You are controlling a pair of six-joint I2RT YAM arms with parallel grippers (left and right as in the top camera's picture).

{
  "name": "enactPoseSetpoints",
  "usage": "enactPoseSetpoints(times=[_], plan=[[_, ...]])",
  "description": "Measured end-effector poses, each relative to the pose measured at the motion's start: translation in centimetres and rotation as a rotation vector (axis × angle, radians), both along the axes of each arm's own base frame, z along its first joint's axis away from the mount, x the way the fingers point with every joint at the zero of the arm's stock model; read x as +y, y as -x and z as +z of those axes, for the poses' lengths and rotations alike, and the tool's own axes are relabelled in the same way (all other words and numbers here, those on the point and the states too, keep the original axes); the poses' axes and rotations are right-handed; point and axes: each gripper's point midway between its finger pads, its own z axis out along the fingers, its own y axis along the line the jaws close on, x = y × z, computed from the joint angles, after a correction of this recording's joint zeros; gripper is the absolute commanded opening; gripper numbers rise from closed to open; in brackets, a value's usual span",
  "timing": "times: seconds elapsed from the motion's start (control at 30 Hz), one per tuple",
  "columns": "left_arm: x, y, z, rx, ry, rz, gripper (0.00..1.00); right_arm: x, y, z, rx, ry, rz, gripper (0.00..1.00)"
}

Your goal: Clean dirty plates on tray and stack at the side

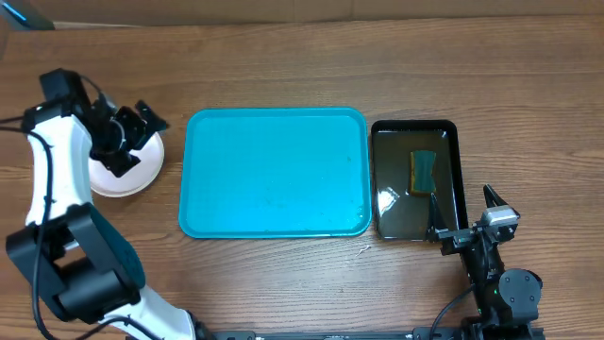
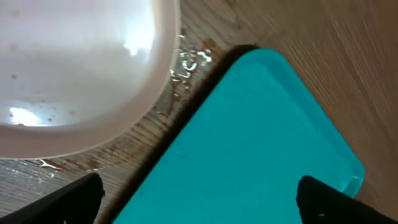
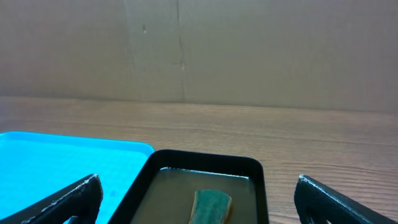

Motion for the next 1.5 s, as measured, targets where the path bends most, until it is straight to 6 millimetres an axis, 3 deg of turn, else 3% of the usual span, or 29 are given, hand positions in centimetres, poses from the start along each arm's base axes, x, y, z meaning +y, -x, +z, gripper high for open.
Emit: enactPoseSetpoints(times=[0.1, 0.23, 0.37, 0.77, 1.13, 1.23, 1.3, 1.5], plan=[[-1.9, -0.2, 2.0, -0.04, -0.06, -0.051, 1.0, 0.0, 0.0, 0.0, 0.0, 0.0, 0.0, 1.0], [-6.2, 0.1, 8.2, -0.191, -0.15, -0.152, 1.0, 0.0, 0.0, 0.0, 0.0, 0.0, 0.0, 1.0], [-9.0, 1.6, 13.7, -0.34, -0.191, -0.21, 1.0, 0.0, 0.0, 0.0, 0.0, 0.0, 0.0, 1.0], [-10.2, 6.8, 23.1, -0.615, -0.273, -0.199, 1.0, 0.0, 0.0, 0.0, -0.001, 0.0, 0.0, 1.0], [-11.4, 15.4, 31.2, -0.918, -0.348, -0.172, 1.0, 0.0, 0.0, 0.0, 0.0, 0.0, 0.0, 1.0], [-12.0, 17.4, 31.6, -0.967, -0.353, -0.181, 1.0, 0.0, 0.0, 0.0, 0.0, 0.0, 0.0, 1.0], [-12.4, 18.4, 30.8, -0.976, -0.349, -0.194, 1.0, 0.0, 0.0, 0.0, -0.001, 0.0, 0.0, 1.0], [-12.3, 19.2, 24.0, -0.879, -0.369, -0.204, 1.0, 0.0, 0.0, 0.0, -0.001, 0.0, 0.0, 1.0]])
